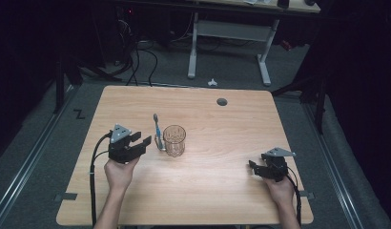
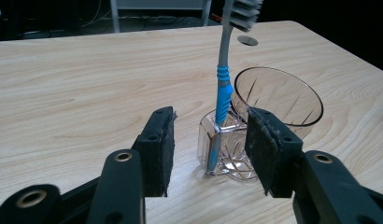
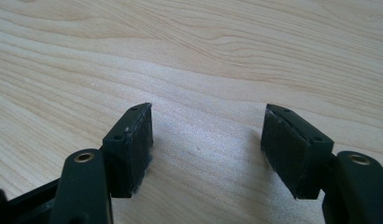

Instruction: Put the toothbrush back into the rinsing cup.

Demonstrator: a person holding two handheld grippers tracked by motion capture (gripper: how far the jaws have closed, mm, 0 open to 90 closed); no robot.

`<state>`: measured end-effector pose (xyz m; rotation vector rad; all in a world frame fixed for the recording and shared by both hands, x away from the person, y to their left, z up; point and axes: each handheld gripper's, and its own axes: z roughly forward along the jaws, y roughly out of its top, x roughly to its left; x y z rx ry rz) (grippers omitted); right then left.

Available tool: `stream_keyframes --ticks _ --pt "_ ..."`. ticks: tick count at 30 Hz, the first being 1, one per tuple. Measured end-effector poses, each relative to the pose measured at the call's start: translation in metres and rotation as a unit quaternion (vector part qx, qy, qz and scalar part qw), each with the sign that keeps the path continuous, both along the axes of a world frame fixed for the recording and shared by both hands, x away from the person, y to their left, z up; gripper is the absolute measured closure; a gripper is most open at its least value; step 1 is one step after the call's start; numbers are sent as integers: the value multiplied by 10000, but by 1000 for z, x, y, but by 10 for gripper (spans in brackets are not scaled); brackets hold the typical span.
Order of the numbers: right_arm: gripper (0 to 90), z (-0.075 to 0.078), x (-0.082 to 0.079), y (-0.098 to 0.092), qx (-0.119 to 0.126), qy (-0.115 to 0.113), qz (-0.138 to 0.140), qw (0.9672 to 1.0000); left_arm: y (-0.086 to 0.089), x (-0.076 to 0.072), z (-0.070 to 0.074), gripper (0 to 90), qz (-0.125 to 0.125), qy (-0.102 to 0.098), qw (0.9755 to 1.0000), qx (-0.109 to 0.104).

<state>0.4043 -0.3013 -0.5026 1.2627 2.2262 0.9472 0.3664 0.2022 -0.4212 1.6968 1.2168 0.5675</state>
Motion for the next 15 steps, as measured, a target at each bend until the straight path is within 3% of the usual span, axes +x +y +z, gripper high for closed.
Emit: stream_keyframes --ticks 15 --pt "346 0 0 0 -2 -1 0 10000 9 -12 -2 525 86 -16 9999 -61"
